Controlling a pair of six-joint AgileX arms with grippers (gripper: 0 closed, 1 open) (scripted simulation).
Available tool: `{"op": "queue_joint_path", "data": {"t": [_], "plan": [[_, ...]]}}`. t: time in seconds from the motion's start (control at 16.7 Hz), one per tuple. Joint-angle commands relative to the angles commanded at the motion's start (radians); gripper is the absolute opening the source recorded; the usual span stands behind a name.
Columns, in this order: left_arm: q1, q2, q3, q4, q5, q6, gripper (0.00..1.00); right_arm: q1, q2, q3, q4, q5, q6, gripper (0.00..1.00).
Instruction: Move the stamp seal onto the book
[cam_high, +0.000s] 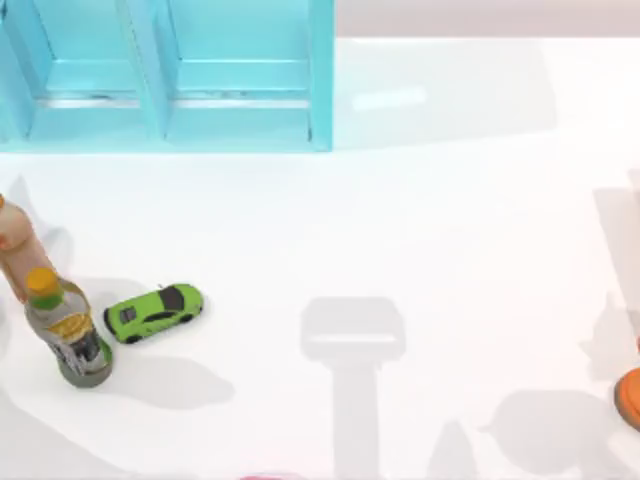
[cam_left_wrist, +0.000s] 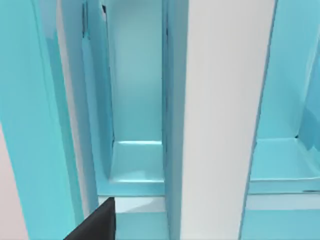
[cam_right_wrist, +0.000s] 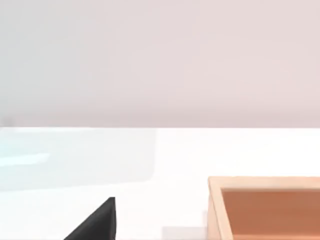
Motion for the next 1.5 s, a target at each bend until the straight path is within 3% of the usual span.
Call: {"op": "queue_joint_path", "data": {"t": [0.48,1.08,1.44,1.5], "plan": [[-0.003,0.028,0.024,0.007,0.001,0.0,1.0,0.0,0.0,0.0,0.0,0.0,0.0,1.0],[-0.104,0.236,0.413,-0.16,-0.099,-0.018,1.0,0.0,0.0,0.0,0.0,0.0,0.0,1.0],[-0.116,0.256,0.45,-0.179,-0.11,-0.019,1.0,0.0,0.0,0.0,0.0,0.0,0.0,1.0],[-0.116,0.256,0.45,-0.179,-0.11,-0.019,0.92,0.0,0.0,0.0,0.0,0.0,0.0,1.0]]}}
